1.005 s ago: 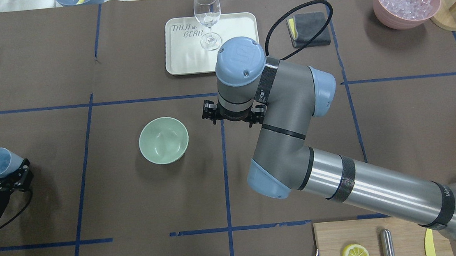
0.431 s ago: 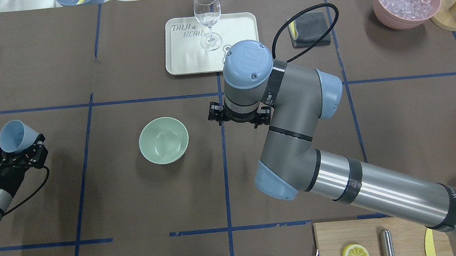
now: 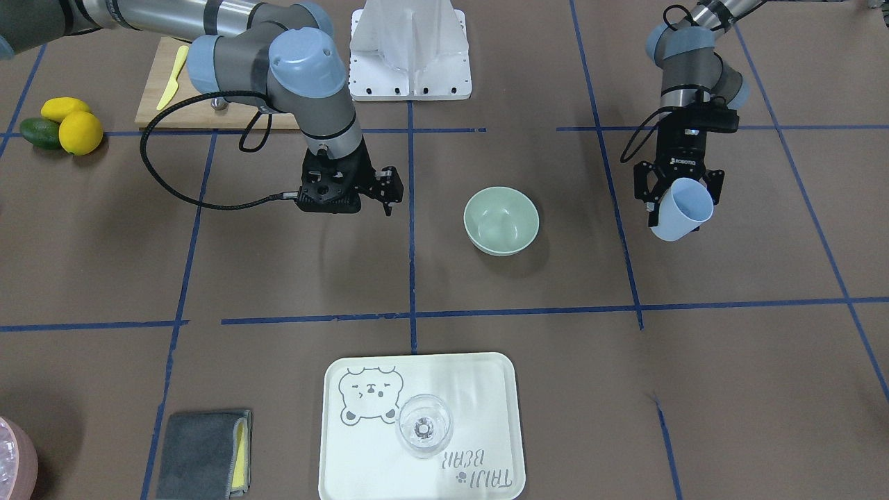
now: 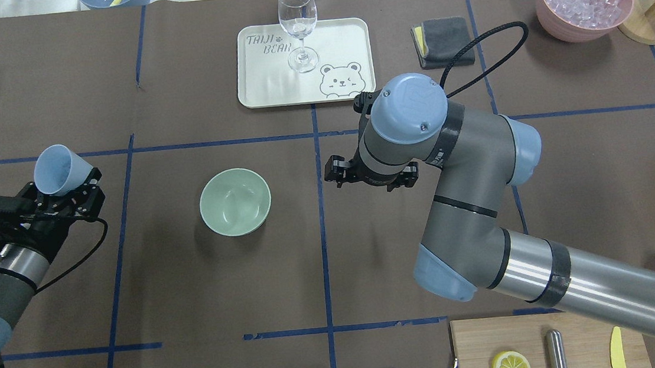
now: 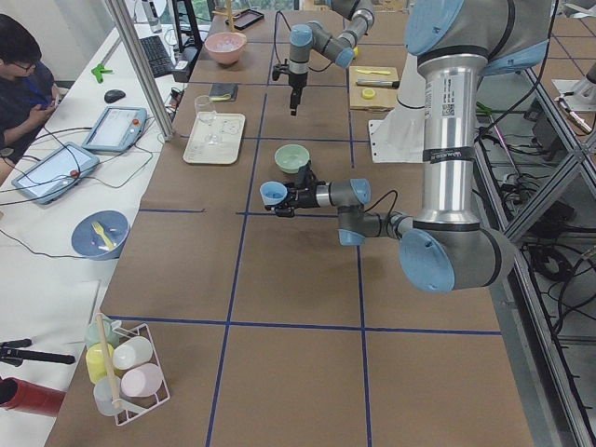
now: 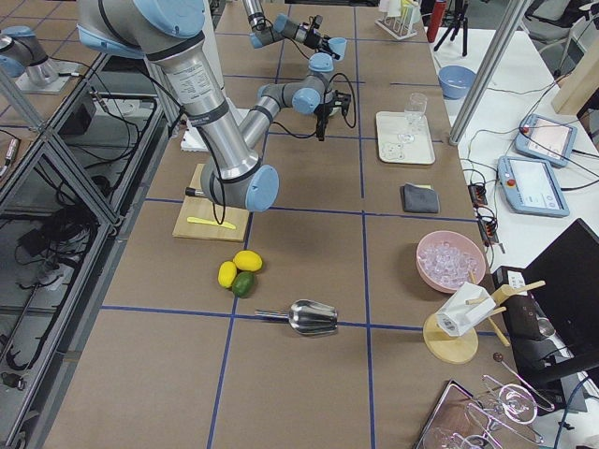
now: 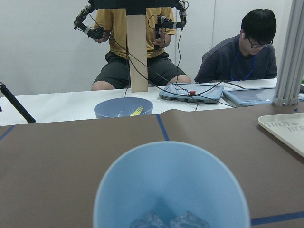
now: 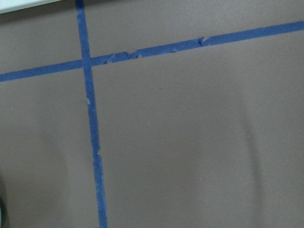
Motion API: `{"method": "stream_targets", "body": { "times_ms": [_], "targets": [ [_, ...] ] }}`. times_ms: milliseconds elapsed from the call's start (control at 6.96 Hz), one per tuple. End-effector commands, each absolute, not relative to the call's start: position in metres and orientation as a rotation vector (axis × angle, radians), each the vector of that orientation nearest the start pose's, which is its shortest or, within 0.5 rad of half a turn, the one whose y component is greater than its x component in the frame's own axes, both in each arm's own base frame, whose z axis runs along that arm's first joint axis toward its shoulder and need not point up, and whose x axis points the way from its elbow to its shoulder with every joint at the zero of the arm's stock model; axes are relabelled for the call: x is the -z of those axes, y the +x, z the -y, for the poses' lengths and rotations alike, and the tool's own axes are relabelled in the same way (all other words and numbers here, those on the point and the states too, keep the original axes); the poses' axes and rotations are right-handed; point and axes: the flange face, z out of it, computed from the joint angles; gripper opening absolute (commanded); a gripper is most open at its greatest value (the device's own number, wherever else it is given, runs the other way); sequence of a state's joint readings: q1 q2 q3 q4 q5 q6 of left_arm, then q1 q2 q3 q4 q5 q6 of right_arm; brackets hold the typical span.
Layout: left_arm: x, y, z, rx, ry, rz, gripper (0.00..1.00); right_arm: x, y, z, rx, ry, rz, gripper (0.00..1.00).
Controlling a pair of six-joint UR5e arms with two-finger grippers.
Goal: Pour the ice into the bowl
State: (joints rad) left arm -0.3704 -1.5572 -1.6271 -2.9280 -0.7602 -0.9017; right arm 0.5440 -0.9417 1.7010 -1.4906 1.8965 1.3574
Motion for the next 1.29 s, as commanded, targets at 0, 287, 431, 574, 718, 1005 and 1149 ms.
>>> {"method": "stream_targets", "body": {
  "times_ms": [0, 287, 431, 574, 718, 1005, 1149],
  "targets": [
    [-0.417, 0.43, 0.381, 0.132, 1.228, -0.717, 0.0, -0.232, -0.517, 0.431, -0.175, 0.031, 0.888, 1.0],
    [-0.389, 0.434, 0.382, 0.066, 1.182, -0.595, 0.0, -0.232, -0.518, 0.429, -0.174, 0.031, 0.889, 1.0],
    [-0.354, 0.446, 0.386, 0.014, 1.137, -0.495, 0.0, -0.232, -0.519, 0.428, -0.174, 0.031, 0.888, 1.0],
    [-0.314, 0.472, 0.393, -0.042, 1.09, -0.398, 0.0, -0.23, -0.521, 0.427, -0.174, 0.03, 0.891, 1.0],
    [-0.309, 0.492, 0.376, -0.091, 1.088, -0.31, 0.0, -0.229, -0.521, 0.427, -0.175, 0.03, 0.892, 1.0],
    [-0.308, 0.5, 0.358, -0.192, 1.172, -0.179, 0.0, -0.23, -0.521, 0.427, -0.173, 0.029, 0.891, 1.0],
    [-0.311, 0.5, 0.352, -0.223, 1.216, -0.099, 0.0, -0.23, -0.521, 0.427, -0.173, 0.029, 0.891, 1.0]
  ]
}}
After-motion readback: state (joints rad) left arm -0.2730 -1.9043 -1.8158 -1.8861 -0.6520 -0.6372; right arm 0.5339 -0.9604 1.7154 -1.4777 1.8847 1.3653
